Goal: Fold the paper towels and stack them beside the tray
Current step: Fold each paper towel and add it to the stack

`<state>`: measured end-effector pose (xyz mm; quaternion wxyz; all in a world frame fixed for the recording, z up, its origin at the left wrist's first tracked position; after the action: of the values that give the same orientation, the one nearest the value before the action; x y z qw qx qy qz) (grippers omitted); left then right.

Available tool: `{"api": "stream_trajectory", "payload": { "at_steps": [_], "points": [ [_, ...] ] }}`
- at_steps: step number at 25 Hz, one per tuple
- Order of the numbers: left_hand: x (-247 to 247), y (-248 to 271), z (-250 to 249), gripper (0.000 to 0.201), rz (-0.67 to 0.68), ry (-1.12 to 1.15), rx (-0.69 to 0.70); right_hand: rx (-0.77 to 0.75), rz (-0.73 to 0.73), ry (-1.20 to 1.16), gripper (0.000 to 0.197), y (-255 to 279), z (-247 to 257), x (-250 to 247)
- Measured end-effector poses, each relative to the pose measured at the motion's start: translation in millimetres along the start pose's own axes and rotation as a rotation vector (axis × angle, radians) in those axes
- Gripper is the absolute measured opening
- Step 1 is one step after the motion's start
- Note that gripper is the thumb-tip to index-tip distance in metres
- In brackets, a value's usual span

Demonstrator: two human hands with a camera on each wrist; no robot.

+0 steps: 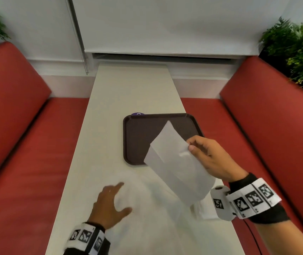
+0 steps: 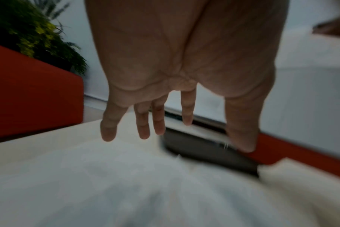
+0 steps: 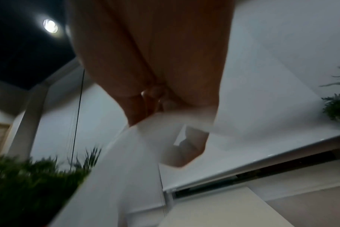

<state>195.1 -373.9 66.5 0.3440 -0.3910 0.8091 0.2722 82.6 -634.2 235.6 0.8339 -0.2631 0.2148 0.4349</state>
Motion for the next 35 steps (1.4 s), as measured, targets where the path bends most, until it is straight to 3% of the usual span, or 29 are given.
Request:
{"api": "stream_trajectory", "payload": {
  "at_steps": [2,4,7,9,12,14,17,19,21,22,24,29,33,35],
  "points": [
    [-32.6,-13.9,-43.1,0.099,-0.02,0.313,0.041,0.049,0.158,-0.138,0.016,-4.5,12.7,0.1],
    [-51.0,-22.3,-87.6,0.099,0.08,0.511,0.119,0.075,0.293,-0.227,0.016,-7.1,20.4,4.5],
    [-59.1,-32.5,-131.6,0.081,0.177,0.59,0.214,0.112,0.452,-0.289,0.017,-8.9,24.1,11.7],
    [-52.7,-38.7,-145.2,0.077,0.271,0.635,0.224,0.142,0.484,-0.346,0.017,-9.1,23.7,10.7],
    [-35.2,-36.1,-152.3,0.053,0.461,0.674,0.176,0.198,0.454,-0.429,0.019,-8.0,16.6,5.7],
    [-28.2,-30.8,-153.4,0.038,0.493,0.707,0.157,0.242,0.335,-0.441,0.022,-9.3,3.0,-0.9],
    [-33.0,-29.6,-148.0,0.051,0.442,0.887,0.094,0.334,0.033,-0.394,0.035,-7.7,-25.0,-17.9],
    [-45.0,-35.9,-140.9,0.062,0.349,0.985,0.056,0.578,-0.095,-0.492,0.056,8.3,-47.2,-18.1],
    [-58.2,-42.5,-134.7,0.071,0.266,1.043,0.031,0.837,-0.006,-0.732,0.073,35.1,-51.6,3.3],
    [-63.8,-44.6,-133.4,0.072,0.236,1.059,0.028,0.861,0.07,-0.809,0.077,45.4,-48.0,14.4],
    [-71.9,-46.0,-131.6,0.069,0.204,1.068,0.037,0.78,0.098,-0.878,0.069,52.0,-36.8,23.7],
    [-81.7,-44.4,-129.1,0.051,0.165,0.995,0.037,0.51,-0.094,-0.753,0.034,28.7,-24.1,7.7],
    [-88.2,-44.1,-128.7,0.056,0.162,1.03,0.03,0.405,-0.133,-0.801,0.033,22.8,-24.0,-1.4],
    [-90.2,-44.0,-128.1,0.042,0.121,1.048,0.025,0.35,-0.149,-0.831,0.039,23.5,-25.0,-3.7]
  ]
}}
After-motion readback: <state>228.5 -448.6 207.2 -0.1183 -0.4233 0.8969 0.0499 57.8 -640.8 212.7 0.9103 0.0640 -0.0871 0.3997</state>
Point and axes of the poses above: each hand's wrist, its own y-axis away from the middle knuckle, its own x-axis out of the palm, z = x × y, the point moved 6 cm from there along -y, towards the middle knuckle, and after that the axes turned 14 degrees about -z, right-handed, at the moved point
